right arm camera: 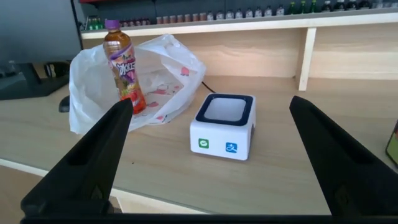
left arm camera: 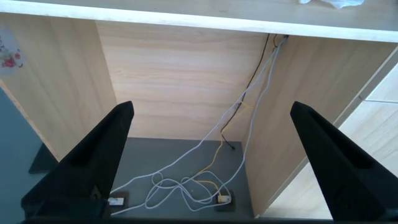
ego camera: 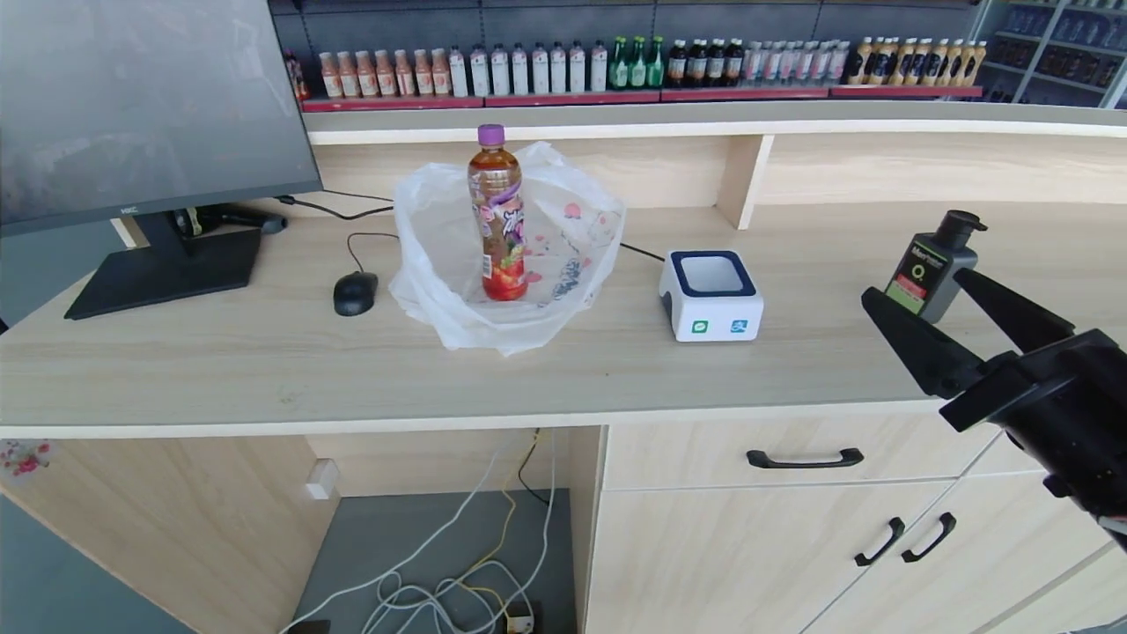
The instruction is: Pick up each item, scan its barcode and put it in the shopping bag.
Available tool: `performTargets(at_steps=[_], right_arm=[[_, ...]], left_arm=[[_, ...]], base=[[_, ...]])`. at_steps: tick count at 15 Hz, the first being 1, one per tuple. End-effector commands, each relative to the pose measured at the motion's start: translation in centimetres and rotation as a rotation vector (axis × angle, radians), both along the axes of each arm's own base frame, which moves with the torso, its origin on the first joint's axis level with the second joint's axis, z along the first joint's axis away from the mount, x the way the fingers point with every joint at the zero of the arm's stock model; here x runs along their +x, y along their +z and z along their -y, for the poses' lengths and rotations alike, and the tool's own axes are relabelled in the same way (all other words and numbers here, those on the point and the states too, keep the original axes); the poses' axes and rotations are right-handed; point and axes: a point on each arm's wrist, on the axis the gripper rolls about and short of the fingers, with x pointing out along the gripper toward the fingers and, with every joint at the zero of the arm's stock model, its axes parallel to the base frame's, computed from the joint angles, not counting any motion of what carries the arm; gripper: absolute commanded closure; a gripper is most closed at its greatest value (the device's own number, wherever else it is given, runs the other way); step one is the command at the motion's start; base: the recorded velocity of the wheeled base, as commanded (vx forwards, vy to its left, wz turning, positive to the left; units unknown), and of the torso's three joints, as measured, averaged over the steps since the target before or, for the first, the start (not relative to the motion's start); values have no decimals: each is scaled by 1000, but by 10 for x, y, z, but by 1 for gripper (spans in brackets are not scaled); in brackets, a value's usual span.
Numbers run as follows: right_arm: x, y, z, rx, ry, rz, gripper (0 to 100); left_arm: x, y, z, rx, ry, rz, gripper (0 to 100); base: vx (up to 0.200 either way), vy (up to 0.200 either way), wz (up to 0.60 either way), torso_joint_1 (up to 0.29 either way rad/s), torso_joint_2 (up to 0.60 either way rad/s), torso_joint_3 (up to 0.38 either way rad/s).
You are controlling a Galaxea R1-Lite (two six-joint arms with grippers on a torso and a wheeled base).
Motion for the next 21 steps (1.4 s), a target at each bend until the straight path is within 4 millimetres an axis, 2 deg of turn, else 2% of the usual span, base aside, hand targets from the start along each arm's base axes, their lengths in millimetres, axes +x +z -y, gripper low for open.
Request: performTargets(at_steps=[1,16,21], right_arm=[[2,-2,-1,-3,0,-9,0],[8,-4,-6,-9,14,-23,0],[10,-9,-7,-15,14,-42,0]], left_arm=[[0,0,0,0,0,0,0],[0,0,0,0,0,0,0],[0,0,0,4,0,0,0]], base=[[0,-200,0,-2,7,-2],[0,-200,0,2,3,1],[0,0,0,0,0,0]])
